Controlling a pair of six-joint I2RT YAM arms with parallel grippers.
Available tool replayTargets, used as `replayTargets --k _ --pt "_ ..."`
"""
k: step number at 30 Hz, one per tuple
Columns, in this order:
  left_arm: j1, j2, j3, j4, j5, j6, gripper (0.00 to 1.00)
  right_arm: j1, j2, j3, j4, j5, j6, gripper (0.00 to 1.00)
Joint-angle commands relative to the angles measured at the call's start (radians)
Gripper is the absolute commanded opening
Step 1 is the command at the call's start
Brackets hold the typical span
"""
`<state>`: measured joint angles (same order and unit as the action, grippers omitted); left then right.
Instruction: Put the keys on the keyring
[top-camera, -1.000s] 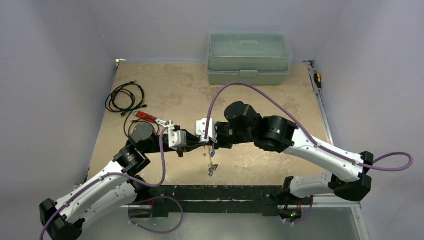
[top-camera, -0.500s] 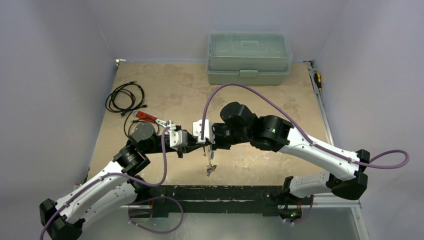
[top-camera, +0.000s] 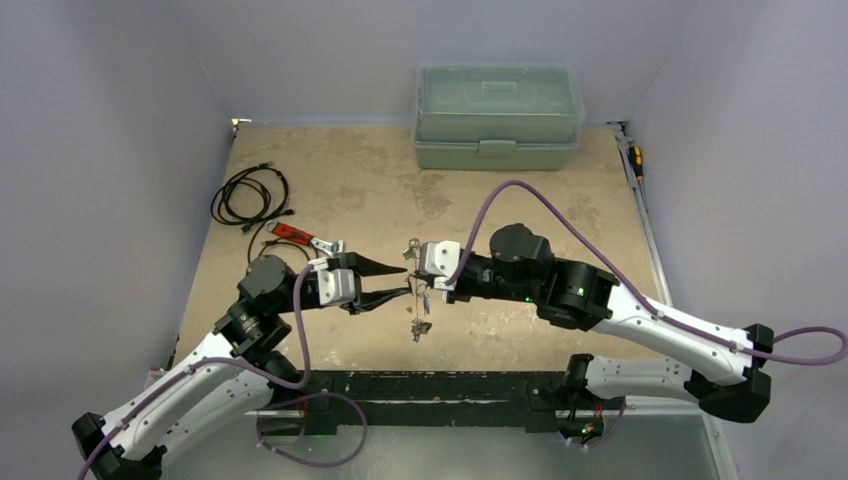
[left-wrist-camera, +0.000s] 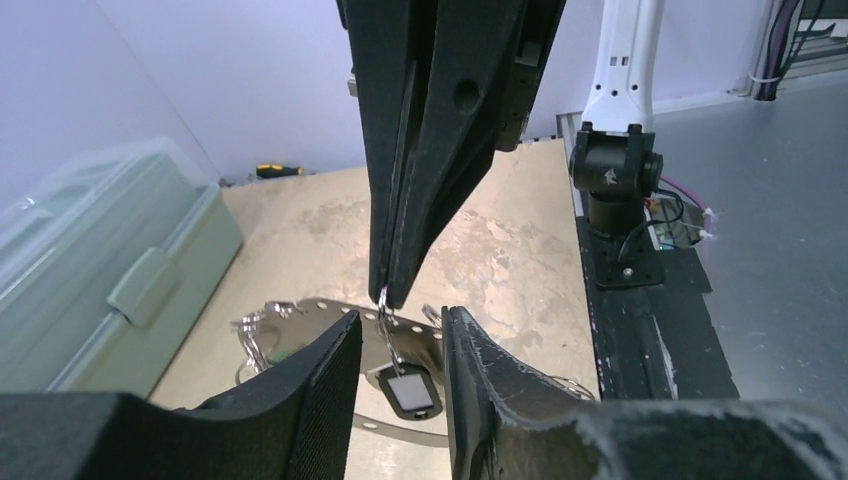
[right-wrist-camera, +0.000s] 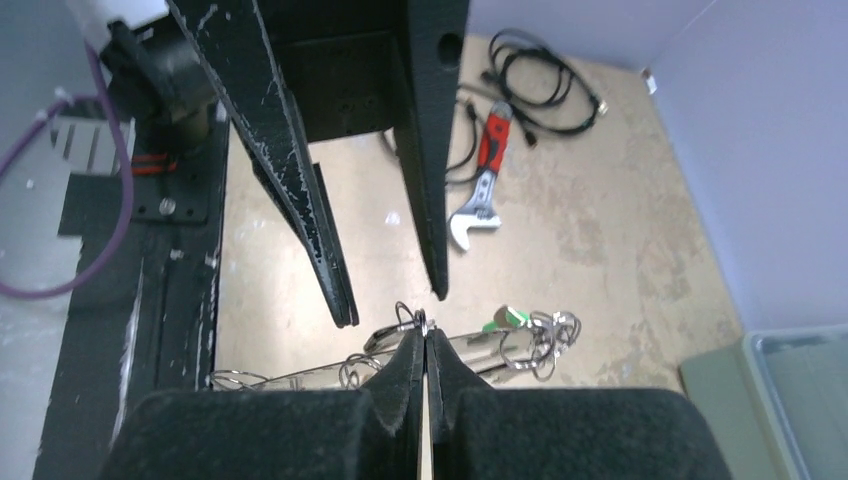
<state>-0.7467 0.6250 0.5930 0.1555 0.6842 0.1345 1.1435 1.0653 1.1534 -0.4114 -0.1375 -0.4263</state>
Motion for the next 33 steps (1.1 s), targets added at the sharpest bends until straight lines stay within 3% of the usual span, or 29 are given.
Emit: replayTargets --k 1,22,33 --pt "-0.002 -0.028 0.026 0.058 -0.028 0.016 0.32 -0.001 -0.074 -0.038 0.238 0.036 0.039 0.00" --pt "-0.002 -0.023 0.014 0.096 -0.022 0.004 0.14 -0.001 -0.128 -0.128 0.394 -0.024 0.104 0.00" --pt "-0.001 -0.039 0.009 0.122 -0.056 -0.014 0.33 -0.001 -0.158 -0.146 0.408 -0.035 0.112 0.00"
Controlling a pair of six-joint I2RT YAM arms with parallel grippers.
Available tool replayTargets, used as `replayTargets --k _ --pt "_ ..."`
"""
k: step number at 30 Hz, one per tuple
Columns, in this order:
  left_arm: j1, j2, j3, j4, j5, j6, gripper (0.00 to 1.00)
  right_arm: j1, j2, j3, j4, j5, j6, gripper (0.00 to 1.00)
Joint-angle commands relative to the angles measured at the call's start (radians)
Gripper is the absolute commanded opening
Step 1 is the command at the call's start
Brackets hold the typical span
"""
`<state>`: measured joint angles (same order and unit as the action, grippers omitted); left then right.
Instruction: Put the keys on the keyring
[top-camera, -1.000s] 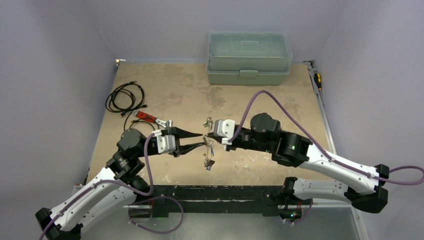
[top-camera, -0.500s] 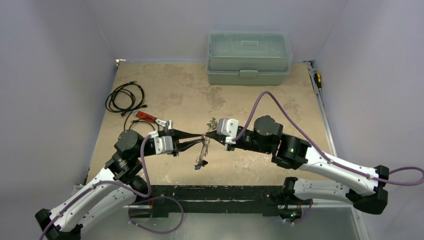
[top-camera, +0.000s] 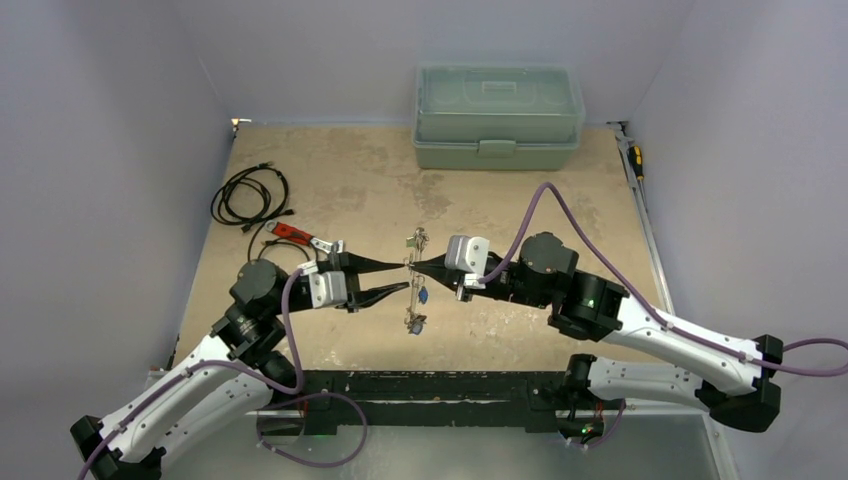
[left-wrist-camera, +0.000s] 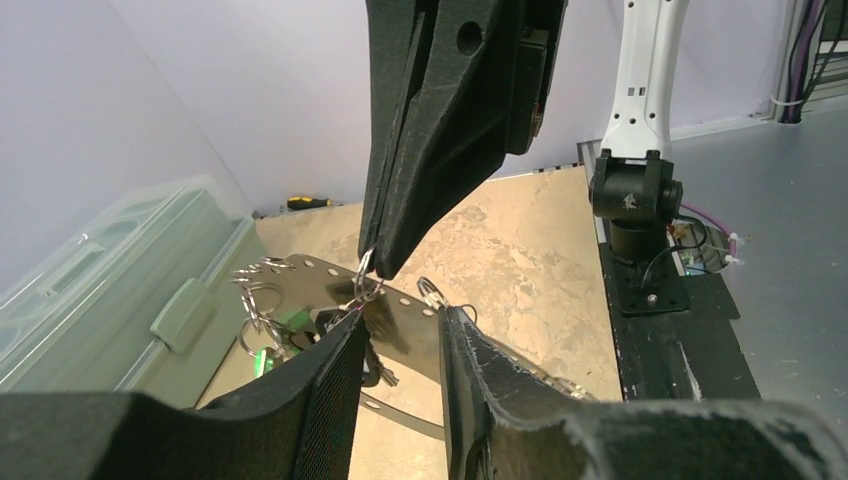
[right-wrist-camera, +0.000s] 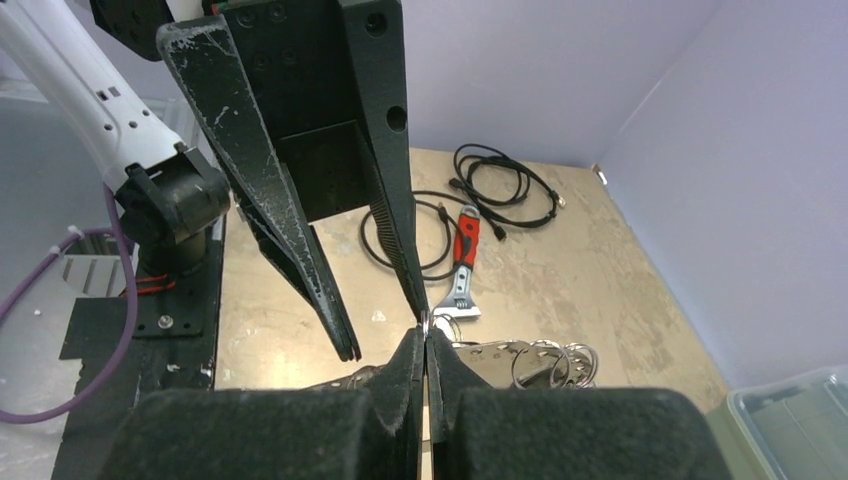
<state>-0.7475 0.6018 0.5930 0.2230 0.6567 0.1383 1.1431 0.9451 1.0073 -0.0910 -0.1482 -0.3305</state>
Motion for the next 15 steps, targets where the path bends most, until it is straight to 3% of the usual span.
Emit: replayTargets --k 1,9,15 --pt "-0.001 -0.023 0.006 0.061 -0.040 -0.019 0.32 0.000 -0.041 -0.002 0.088 -0.028 0.017 0.00" --pt "0.000 -0.056 -0.009 0.088 -0.082 -0.031 0.25 0.000 -0.033 0.001 0.086 -0.040 0.021 0.00" --pt "-0.001 -0.091 -0.035 0.117 -0.095 -0.039 0.27 0.000 -0.031 0.001 0.088 -0.044 0.021 0.00"
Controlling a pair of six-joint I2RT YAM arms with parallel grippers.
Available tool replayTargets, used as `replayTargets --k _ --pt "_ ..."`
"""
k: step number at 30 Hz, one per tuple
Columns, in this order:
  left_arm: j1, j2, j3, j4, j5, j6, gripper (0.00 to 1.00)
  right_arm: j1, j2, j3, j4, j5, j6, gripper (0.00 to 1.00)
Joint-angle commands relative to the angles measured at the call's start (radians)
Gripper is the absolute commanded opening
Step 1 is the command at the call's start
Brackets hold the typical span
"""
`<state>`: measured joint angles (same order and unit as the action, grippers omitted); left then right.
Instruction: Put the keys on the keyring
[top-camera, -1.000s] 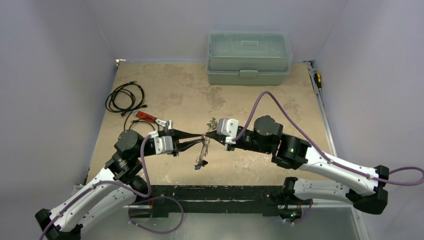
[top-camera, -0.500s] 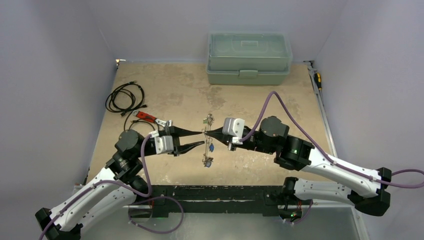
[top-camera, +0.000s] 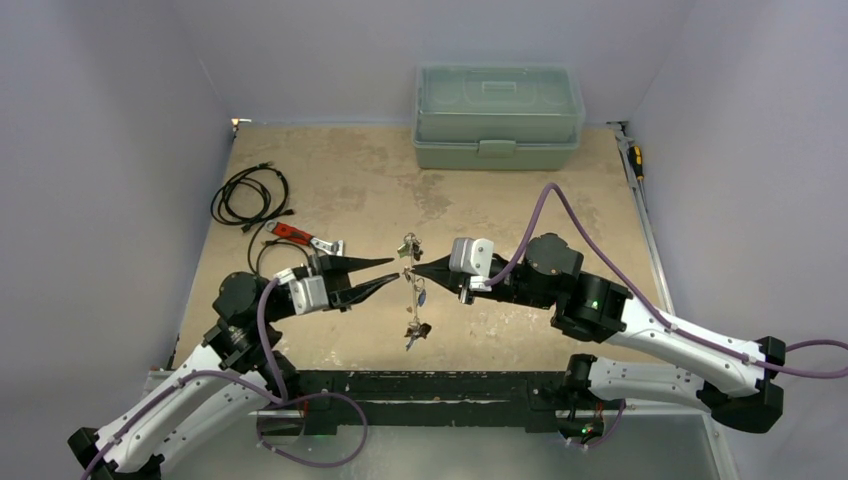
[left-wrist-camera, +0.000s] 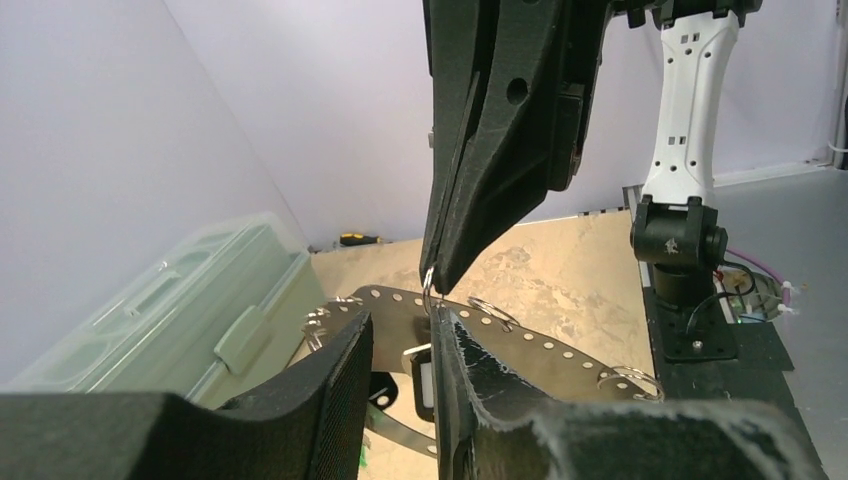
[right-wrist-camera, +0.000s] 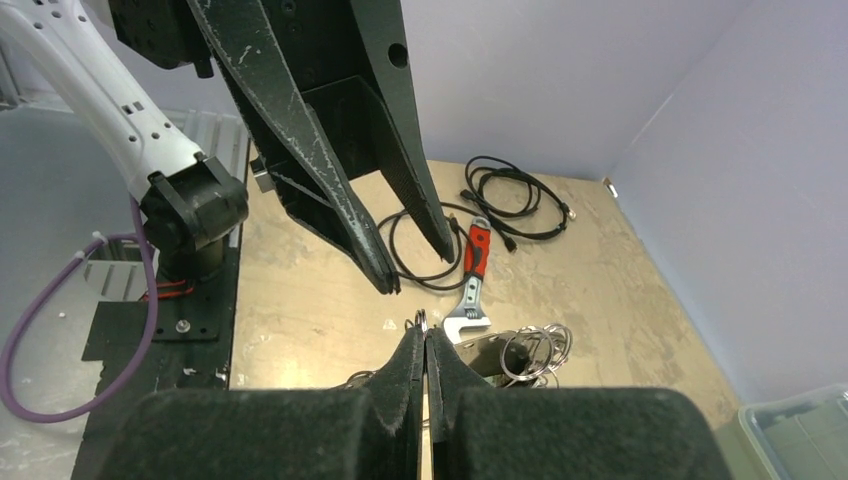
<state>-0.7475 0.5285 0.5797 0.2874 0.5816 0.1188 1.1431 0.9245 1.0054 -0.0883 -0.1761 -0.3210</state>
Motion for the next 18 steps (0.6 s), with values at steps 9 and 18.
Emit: replayTargets --k 9,18 --pt "0.000 0.044 -0.011 0.078 0.096 -0.059 0.28 0.000 -0.001 0.008 0.085 -0.024 0.019 0.00" --pt "0.000 0.078 -0.009 0.102 0.148 -0.086 0.28 0.000 0.003 0.009 0.110 -0.035 0.020 0.00"
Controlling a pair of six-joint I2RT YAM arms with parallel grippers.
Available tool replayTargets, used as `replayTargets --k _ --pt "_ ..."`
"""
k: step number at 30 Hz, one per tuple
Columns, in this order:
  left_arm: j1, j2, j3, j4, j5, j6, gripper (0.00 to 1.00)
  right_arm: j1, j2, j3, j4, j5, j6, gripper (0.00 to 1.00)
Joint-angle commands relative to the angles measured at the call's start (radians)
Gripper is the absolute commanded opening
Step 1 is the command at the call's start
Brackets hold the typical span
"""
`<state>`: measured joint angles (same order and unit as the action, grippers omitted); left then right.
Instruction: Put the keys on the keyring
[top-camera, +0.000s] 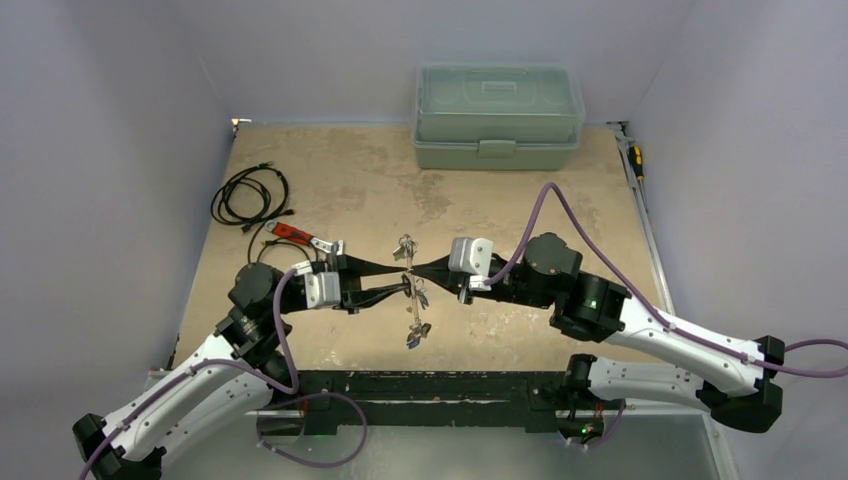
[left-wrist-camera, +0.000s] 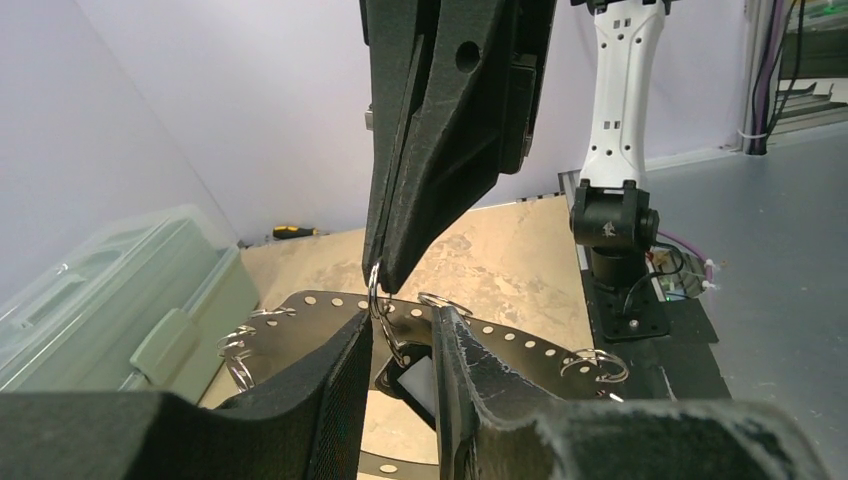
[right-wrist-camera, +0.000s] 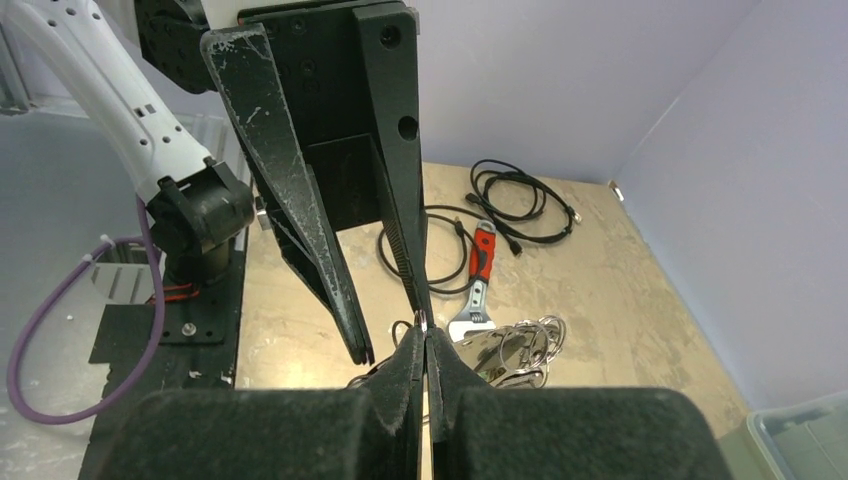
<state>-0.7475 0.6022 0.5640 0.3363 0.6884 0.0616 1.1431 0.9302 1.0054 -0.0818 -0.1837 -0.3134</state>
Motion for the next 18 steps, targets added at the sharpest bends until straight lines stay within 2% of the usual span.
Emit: replayTargets --k 1,8,14,18 --pt "0.000 0.005 0.007 0.054 0.042 -0.029 0.28 0.000 -0.002 0.009 0.103 -0.030 0.013 0.00" --pt "-0.001 0.013 0.009 0.057 0.041 -0.034 0.26 0.000 0.006 0.010 0.109 -0.046 0.016 0.00" --pt "-0.001 0.020 0.012 0.055 0.040 -0.036 0.14 0.000 0.012 0.010 0.115 -0.057 0.021 0.00" --pt "-0.001 0.021 0.011 0.055 0.040 -0.038 0.15 0.000 0.008 0.010 0.123 -0.058 0.021 0.00"
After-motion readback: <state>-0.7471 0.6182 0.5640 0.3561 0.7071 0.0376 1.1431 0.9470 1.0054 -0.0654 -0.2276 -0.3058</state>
